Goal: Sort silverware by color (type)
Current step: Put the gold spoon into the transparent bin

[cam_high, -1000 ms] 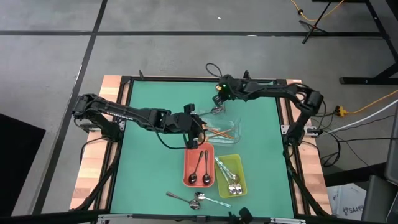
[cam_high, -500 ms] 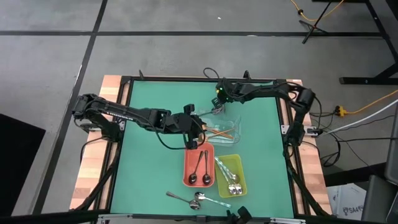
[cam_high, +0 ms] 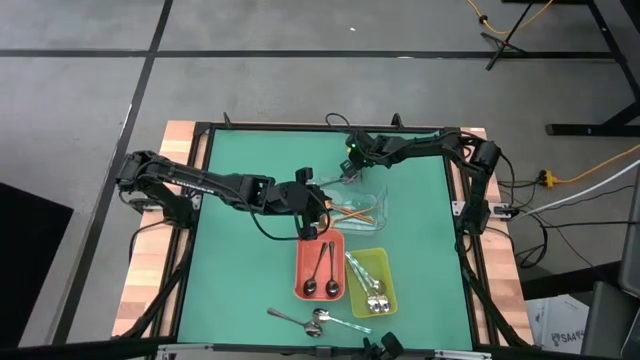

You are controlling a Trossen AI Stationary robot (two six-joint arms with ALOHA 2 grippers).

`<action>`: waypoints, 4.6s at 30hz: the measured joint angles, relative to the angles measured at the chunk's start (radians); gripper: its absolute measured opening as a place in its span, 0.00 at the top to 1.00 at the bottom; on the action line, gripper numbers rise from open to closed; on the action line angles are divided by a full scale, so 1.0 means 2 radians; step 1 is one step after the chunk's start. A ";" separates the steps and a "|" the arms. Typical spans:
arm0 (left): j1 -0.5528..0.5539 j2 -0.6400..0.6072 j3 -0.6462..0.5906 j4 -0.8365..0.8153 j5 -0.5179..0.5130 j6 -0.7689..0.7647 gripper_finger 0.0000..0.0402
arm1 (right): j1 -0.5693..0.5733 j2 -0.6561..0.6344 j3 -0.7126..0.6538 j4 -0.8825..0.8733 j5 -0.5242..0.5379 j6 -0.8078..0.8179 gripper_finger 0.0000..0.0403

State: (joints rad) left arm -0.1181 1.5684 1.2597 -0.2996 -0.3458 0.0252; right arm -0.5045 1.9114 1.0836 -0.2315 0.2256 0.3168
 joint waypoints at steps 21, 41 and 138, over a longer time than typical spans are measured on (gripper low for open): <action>-0.002 0.000 0.000 -0.003 0.000 -0.012 0.71 | 0.000 0.000 0.000 -0.001 0.000 0.000 0.73; -0.034 0.000 0.000 -0.004 0.000 -0.049 0.71 | 0.000 0.000 0.000 -0.001 -0.002 -0.006 0.97; -0.125 0.000 0.000 -0.029 -0.005 -0.065 0.71 | 0.237 -0.006 0.130 -0.257 -0.022 -0.135 1.00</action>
State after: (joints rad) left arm -0.3672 1.5684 1.2598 -0.3580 -0.3548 -0.1043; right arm -0.0300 1.8992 1.3445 -0.7451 0.1820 0.0472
